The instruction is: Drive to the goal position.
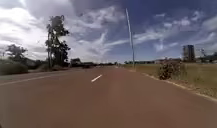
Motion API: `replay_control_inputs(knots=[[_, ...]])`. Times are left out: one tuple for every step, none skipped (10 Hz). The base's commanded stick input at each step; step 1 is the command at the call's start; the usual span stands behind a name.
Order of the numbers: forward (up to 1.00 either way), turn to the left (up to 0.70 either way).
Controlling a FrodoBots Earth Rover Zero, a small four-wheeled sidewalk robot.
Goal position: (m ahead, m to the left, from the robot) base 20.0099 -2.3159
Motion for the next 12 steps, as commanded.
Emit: replay_control_inputs(knots=[[1.00,0.00],[1.00,0.00],[1.00,0.00],[1.00,0.00],[1.00,0.00],[1.00,0.00],[1.00,0.00],[1.00,0.00],[1.00,0.00],[1.00,-0.39],[1.00,-0.36],[1.00,-0.34]])
